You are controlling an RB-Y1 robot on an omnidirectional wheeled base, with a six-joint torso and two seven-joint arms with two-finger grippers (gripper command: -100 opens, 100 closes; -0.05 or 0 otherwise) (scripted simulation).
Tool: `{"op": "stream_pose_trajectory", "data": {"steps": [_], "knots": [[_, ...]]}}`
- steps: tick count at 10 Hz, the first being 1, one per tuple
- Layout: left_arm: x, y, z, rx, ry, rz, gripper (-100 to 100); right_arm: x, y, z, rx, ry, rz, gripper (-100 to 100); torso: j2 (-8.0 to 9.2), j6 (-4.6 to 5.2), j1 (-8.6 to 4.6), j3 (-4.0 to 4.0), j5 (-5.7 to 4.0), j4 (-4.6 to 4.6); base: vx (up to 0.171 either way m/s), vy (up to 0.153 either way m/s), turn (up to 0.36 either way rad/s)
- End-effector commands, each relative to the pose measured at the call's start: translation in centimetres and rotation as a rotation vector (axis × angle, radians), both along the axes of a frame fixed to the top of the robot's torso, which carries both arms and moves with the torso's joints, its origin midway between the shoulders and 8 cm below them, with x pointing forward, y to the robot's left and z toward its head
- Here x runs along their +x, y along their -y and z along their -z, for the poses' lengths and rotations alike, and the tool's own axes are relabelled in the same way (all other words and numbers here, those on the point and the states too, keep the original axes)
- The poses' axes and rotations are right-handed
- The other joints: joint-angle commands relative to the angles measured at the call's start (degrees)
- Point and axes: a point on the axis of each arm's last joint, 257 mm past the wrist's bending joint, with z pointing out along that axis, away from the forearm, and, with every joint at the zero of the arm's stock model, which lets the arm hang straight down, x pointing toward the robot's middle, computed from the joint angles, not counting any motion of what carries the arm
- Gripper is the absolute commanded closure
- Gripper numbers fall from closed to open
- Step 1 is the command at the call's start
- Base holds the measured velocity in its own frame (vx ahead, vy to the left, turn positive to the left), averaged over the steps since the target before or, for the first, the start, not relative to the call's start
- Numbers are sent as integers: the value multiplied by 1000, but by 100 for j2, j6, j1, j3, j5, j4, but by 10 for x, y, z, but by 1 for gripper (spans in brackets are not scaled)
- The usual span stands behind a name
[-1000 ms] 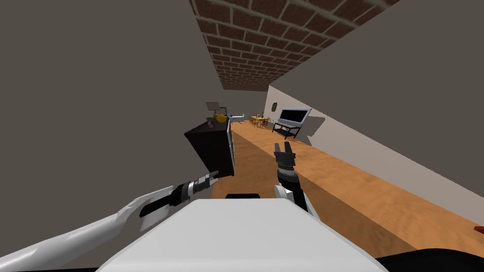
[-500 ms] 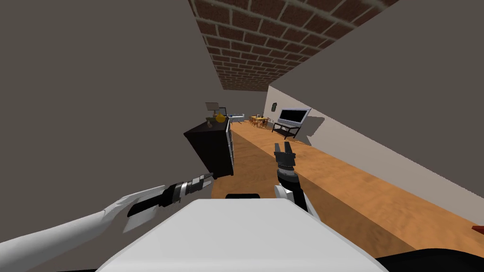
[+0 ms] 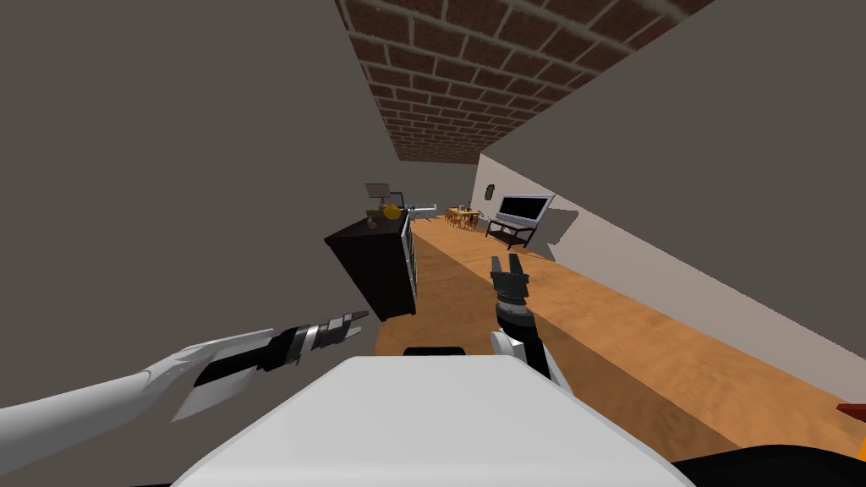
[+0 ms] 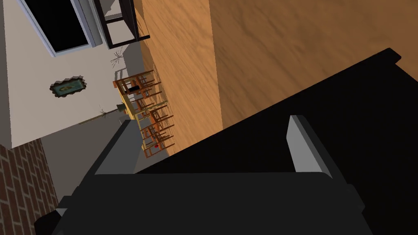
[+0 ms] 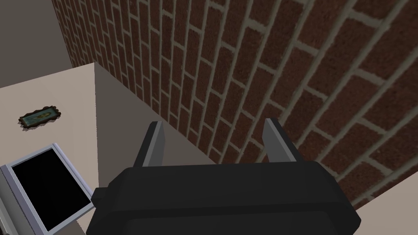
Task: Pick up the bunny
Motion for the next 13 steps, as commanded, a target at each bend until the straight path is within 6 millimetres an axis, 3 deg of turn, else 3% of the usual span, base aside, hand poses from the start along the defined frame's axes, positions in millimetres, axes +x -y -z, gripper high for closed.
{"op": "stream_pose_trajectory", "data": {"steps": [1, 2, 4, 5, 7, 8, 9, 10, 11, 12, 13], "knots": [[1, -16, -2, 38, -7, -1, -100, 0, 0, 0, 0, 0, 0, 0, 0, 0, 0, 0, 0, 0, 2, -29, 2], [0, -42, 0, 80, -41, -38, -100, 0, 0, 0, 0, 0, 0, 0, 1, 0, 11, 0, 3, 0, 15, -62, -27], [1, -57, -7, 125, -42, -32, -100, 0, 0, 0, 0, 0, 0, 0, -7, 1, -3, -4, 0, -1, 22, -58, 4], [0, -82, -8, 161, -72, -73, -100, 0, 0, 0, 0, 0, 0, 0, -6, 0, 6, -3, 2, -1, 28, -63, -31], [1, -99, -18, 212, -72, -68, -100, 0, 0, 0, 0, 0, 0, 0, -10, 0, -1, -6, -1, -2, 27, -49, -1], [1, -127, -23, 259, -95, -111, -100, 0, 0, 0, 0, 0, 0, 0, -8, 0, 8, -5, 3, -2, 59, -64, -37], [1, -139, -32, 297, -94, -108, -100, 0, 0, 0, 0, 0, 0, 0, -18, 2, 0, -10, 1, -4, 55, -72, -14], [2, -165, -40, 340, -113, -152, -100, 0, 0, 0, 0, 0, 0, 0, -19, 0, -3, -11, 0, -5, 72, -112, -42], [2, -176, -51, 377, -111, -150, -100, 0, 0, 0, 0, 0, 0, 0, -24, 1, -17, -14, -3, -6, 73, -88, -7], [2, -201, -61, 417, -125, -196, -100, 0, 0, 0, 0, 0, 0, 0, -26, 2, -12, -15, -3, -6, 113, -89, -46], [3, -208, -68, 439, -124, -196, -100, 0, 0, 0, 0, 0, 0, 0, -39, 3, -13, -22, -2, -9, 97, -74, -27]]}}
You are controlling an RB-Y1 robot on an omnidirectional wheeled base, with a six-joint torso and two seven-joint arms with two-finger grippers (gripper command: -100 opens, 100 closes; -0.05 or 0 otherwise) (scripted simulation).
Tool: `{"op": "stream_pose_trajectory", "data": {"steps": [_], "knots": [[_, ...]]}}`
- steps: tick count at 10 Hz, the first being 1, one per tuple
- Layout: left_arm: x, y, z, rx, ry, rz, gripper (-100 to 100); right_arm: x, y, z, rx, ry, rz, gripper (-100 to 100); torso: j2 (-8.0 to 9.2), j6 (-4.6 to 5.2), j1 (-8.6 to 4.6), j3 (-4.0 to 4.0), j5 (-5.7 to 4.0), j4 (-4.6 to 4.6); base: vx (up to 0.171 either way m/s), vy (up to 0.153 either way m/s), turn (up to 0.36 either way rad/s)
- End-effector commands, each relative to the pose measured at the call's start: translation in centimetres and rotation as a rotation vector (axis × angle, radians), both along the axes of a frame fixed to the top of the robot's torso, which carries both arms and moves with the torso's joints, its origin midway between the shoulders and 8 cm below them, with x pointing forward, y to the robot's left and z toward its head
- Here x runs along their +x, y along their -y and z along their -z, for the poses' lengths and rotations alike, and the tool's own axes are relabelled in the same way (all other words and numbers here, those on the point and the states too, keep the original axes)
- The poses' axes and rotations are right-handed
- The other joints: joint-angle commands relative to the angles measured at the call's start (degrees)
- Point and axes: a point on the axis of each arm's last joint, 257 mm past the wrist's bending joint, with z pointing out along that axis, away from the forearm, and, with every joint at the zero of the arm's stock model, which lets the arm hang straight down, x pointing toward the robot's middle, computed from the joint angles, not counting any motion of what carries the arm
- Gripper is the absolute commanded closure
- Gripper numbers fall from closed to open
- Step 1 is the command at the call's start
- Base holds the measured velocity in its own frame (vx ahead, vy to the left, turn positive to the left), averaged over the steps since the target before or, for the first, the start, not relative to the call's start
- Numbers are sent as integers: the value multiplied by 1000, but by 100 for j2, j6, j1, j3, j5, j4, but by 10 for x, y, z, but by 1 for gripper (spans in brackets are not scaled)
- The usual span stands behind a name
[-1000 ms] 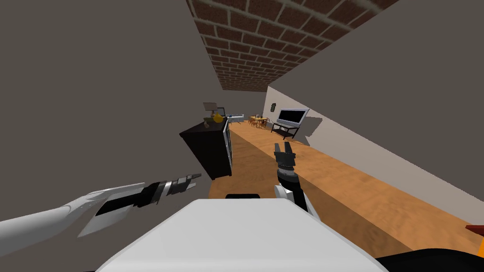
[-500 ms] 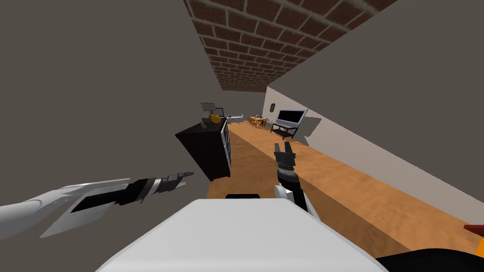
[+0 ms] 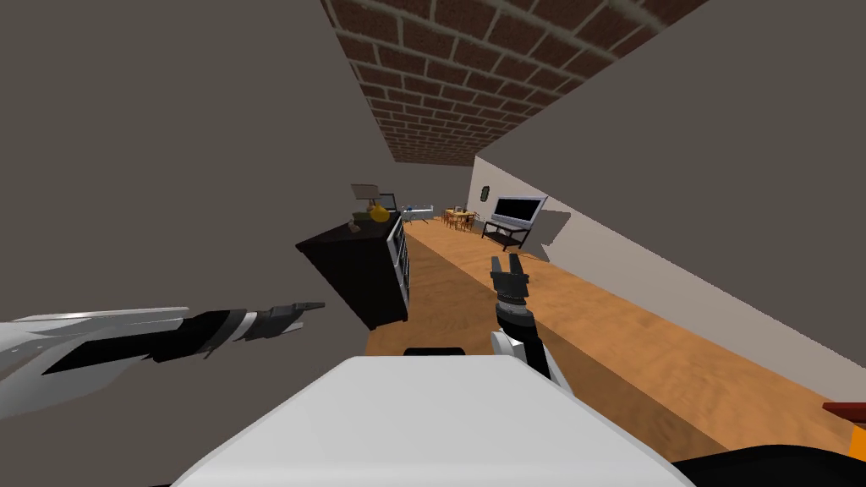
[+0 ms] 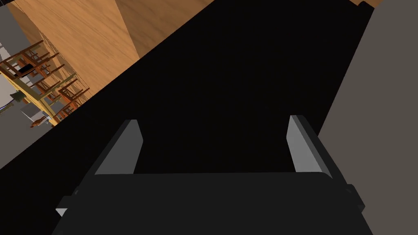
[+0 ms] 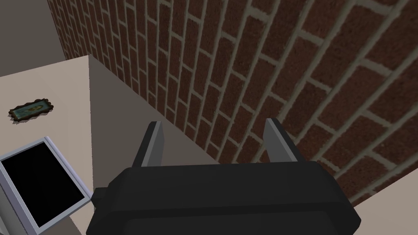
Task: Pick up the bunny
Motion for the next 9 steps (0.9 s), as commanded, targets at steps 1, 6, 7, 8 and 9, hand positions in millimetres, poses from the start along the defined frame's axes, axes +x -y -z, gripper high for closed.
{"op": "stream_pose_trajectory", "data": {"steps": [1, 6, 7, 8, 9], "knots": [[0, -13, -12, 39, -1, -1, -100, 0, 0, 0, 0, 0, 0, 0, 0, 0, 0, 0, 0, 0, 36, -32, 3], [2, -76, -66, 192, -5, -86, -100, 0, 0, 0, 0, 0, 0, 0, -8, 0, -3, -5, 1, -2, 96, -66, -37], [1, -98, -88, 243, -1, -128, -100, 0, 0, 0, 0, 0, 0, 0, 12, -1, 9, 6, 4, 2, 111, -66, -76], [2, -102, -96, 262, 0, -127, -100, 0, 0, 0, 0, 0, 0, 0, 0, 0, 4, 1, 3, 1, 118, -60, -32], [1, -123, -122, 319, 6, -167, -100, 0, 0, 0, 0, 0, 0, 0, -4, 1, 4, -3, 2, -1, 161, -51, -95]]}}
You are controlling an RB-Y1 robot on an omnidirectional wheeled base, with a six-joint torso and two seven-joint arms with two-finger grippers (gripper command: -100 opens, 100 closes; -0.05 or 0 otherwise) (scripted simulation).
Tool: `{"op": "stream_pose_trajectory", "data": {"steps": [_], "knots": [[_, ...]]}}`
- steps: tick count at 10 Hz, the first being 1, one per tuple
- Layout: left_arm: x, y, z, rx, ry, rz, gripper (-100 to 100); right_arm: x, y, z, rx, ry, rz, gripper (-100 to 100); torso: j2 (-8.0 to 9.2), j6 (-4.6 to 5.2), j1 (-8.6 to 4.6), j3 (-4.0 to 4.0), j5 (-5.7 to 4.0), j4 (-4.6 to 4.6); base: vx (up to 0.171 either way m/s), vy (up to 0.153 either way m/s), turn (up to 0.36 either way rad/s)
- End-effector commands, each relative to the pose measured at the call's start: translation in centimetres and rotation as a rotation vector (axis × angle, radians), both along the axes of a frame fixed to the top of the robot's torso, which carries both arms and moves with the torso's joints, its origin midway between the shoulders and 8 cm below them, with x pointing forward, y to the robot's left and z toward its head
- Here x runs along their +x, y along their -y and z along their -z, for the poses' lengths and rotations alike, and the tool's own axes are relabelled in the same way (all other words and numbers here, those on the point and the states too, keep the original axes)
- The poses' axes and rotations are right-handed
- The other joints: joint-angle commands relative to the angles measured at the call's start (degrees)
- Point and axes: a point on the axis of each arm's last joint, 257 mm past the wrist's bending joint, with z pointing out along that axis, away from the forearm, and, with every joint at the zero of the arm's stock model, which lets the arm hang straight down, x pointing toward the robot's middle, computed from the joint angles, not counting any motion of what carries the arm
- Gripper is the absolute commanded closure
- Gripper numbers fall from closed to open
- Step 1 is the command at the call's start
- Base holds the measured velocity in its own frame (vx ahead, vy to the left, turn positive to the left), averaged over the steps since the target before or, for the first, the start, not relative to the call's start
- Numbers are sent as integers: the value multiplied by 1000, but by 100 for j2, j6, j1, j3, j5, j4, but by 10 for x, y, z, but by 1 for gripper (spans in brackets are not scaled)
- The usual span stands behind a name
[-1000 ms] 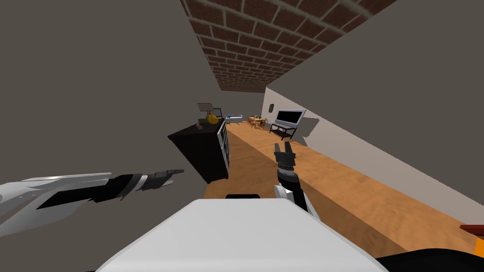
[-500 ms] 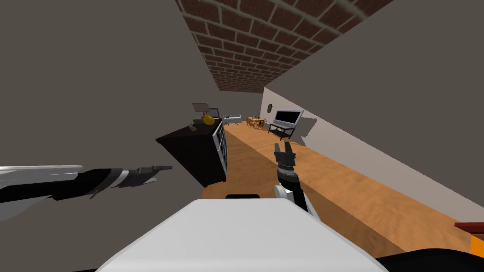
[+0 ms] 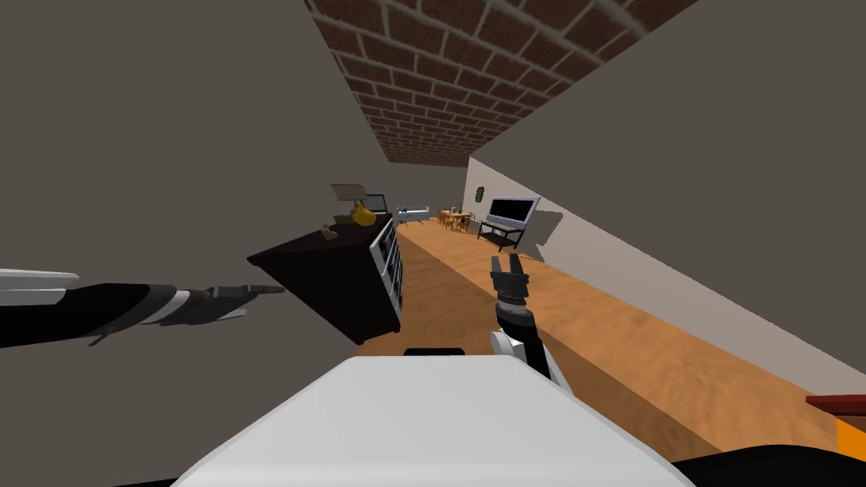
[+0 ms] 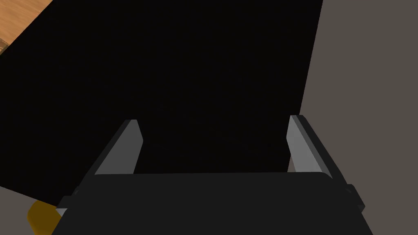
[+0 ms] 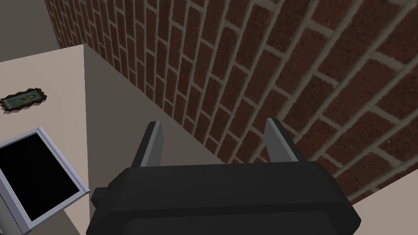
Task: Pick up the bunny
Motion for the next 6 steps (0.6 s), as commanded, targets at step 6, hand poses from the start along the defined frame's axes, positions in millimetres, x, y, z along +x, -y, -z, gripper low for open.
{"op": "stream_pose_trajectory", "data": {"steps": [6], "knots": [[-6, -61, -94, 189, 36, -127, -100, 0, 0, 0, 0, 0, 0, 0, 14, -4, 16, 7, 6, 2, 152, -41, -65]]}}
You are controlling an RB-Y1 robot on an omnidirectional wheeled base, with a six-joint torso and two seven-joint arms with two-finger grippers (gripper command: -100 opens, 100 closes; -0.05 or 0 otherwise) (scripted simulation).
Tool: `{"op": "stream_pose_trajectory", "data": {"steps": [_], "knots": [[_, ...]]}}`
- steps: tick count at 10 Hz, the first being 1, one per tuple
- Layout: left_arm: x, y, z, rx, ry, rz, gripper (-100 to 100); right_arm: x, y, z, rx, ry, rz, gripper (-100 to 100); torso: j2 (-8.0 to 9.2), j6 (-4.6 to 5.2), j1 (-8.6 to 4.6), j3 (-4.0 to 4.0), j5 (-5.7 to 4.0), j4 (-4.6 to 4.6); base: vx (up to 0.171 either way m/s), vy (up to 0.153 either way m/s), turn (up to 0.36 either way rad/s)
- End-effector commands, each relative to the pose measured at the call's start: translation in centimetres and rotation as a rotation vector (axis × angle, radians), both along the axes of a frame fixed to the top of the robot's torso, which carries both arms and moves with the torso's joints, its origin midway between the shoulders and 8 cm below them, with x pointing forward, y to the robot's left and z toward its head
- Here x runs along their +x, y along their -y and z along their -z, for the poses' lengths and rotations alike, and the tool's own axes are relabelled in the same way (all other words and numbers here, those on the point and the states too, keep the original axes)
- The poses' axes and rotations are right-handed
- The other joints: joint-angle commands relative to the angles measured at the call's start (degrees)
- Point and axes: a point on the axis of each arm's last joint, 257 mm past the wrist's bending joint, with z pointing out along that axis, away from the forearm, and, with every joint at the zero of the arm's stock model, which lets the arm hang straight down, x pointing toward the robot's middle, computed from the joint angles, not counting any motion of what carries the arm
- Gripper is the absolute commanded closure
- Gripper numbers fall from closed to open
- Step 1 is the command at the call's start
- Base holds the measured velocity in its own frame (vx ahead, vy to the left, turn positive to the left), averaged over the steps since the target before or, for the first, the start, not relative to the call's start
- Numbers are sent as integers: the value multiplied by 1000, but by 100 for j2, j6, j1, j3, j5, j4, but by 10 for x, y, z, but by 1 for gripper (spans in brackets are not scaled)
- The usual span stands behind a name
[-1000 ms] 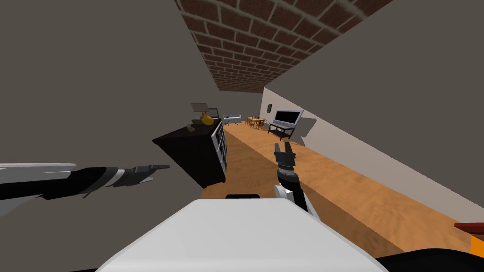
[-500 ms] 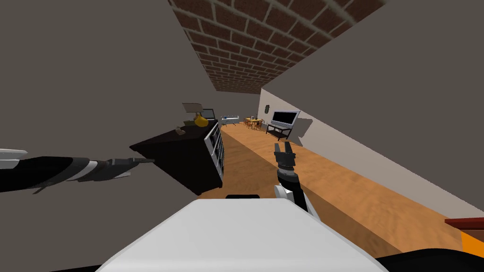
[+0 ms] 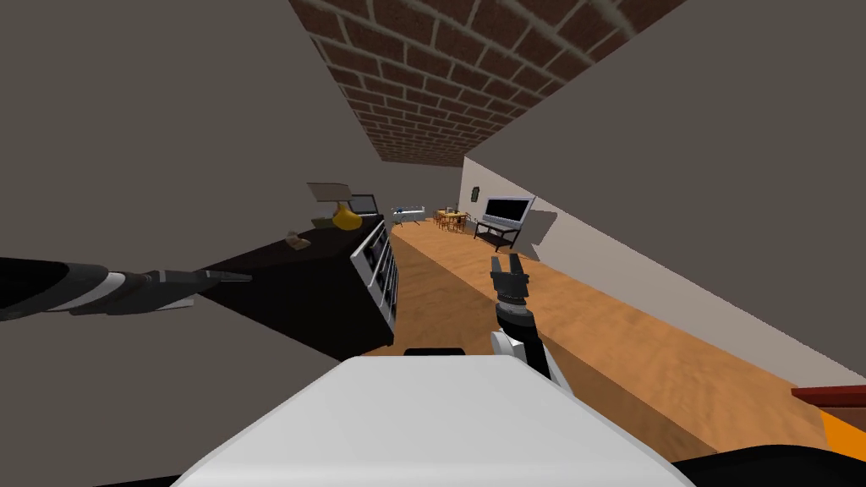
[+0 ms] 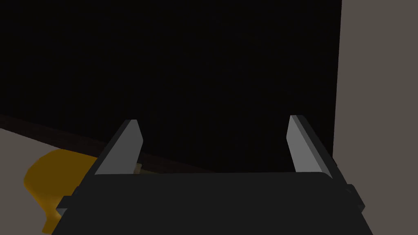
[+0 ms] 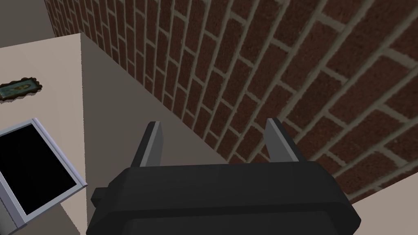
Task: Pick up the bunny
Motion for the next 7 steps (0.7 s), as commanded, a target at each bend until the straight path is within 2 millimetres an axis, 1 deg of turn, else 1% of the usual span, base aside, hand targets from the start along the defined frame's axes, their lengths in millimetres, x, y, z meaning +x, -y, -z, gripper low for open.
{"op": "stream_pose_trajectory", "data": {"steps": [1, 2, 3, 4, 6, 7], "knots": [[-1, -6, -17, 25, 7, -18, -100, 0, 0, 0, 0, 0, 0, 0, 0, 0, 0, 0, 0, 0, 162, -38, -43], [-4, -16, -38, 64, 15, -46, -100, 0, 0, 0, 0, 0, 0, 0, -1, -2, -3, -2, 0, -1, 160, -43, -75], [-7, -24, -55, 93, 22, -72, -100, 0, 0, 0, 0, 0, 0, 0, -3, 0, -6, -3, -2, -2, 230, -41, -150], [-11, -31, -70, 121, 25, -94, -100, 0, 0, 0, 0, 0, 0, 0, -22, 1, -7, -13, -2, -6, 310, 27, -146], [-17, -39, -89, 156, 27, -127, -100, 0, 0, 0, 0, 0, 0, 0, -51, 1, 23, -32, 7, -15, 277, 49, -91], [-20, -41, -94, 166, 27, -137, -100, 0, 0, 0, 0, 0, 0, 0, -49, 0, 28, -31, 9, -14, 218, 43, -68]]}}
